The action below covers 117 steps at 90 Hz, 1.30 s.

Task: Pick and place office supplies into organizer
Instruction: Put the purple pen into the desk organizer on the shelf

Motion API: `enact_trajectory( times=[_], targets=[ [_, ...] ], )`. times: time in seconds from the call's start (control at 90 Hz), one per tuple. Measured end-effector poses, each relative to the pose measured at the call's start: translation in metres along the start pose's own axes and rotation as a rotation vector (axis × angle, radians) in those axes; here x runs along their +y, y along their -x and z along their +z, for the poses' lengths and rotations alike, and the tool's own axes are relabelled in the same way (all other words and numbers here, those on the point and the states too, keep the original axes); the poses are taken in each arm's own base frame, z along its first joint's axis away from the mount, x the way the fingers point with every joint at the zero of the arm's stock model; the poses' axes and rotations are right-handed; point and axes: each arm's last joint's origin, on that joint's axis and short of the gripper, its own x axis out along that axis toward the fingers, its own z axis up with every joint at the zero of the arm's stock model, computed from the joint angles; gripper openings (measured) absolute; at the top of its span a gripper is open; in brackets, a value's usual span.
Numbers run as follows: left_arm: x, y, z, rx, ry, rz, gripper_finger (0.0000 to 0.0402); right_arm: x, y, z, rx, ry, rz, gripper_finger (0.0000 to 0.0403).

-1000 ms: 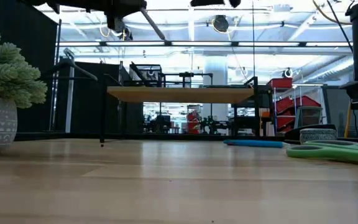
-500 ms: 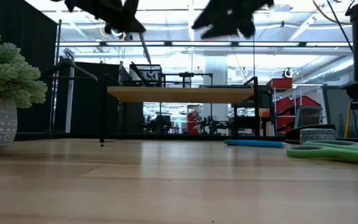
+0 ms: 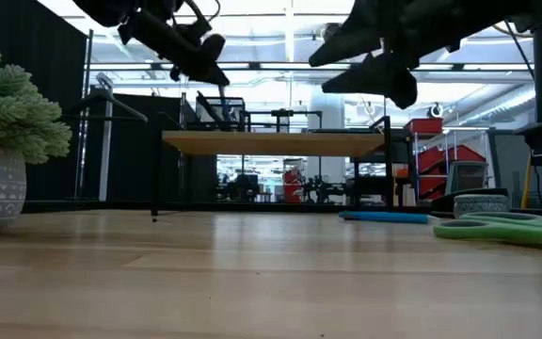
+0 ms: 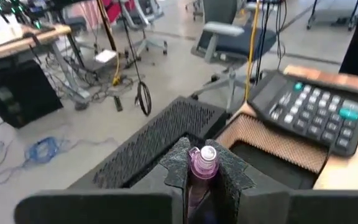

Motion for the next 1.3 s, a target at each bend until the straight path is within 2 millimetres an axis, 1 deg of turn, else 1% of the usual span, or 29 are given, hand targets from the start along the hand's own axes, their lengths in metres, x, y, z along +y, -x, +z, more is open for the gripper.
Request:
enact_trajectory(
  times=[0.267, 0.467, 0.533, 0.633, 0.844, 0.989, 1.144, 1.3],
  targets=[
    [0.000, -0.001, -0.002, 0.018, 0.001, -0.007, 0.0024, -0.001, -0.007, -0.009, 0.024, 0.010, -0.016, 0.0219],
    [-0.001, -0.001, -0.003, 0.024, 0.000, -0.009, 0.0024, 0.000, -0.008, -0.009, 0.016, 0.004, -0.012, 0.0219],
    [-0.001, -0.001, -0.004, 0.035, 0.000, -0.010, 0.0030, 0.000, -0.008, -0.009, 0.016, 0.004, -0.011, 0.0219],
    [-0.001, -0.001, -0.006, 0.055, -0.021, -0.015, 0.0057, 0.000, -0.008, -0.009, 0.015, 0.004, -0.011, 0.0219],
    [-0.001, 0.000, -0.006, 0.059, -0.024, -0.017, 0.0144, 0.000, -0.008, -0.009, 0.013, 0.002, -0.009, 0.0219],
    [0.000, 0.006, 0.001, 0.038, -0.025, -0.013, 0.0190, 0.000, -0.008, -0.009, 0.016, 0.002, -0.004, 0.0219],
    [0.003, 0.016, 0.016, 0.005, -0.026, 0.025, 0.0215, 0.000, -0.009, -0.009, 0.017, 0.002, -0.003, 0.0219],
    [0.004, 0.024, 0.024, -0.026, -0.042, 0.054, 0.0218, 0.000, -0.009, -0.009, 0.016, 0.002, -0.002, 0.0219]
  ],
)
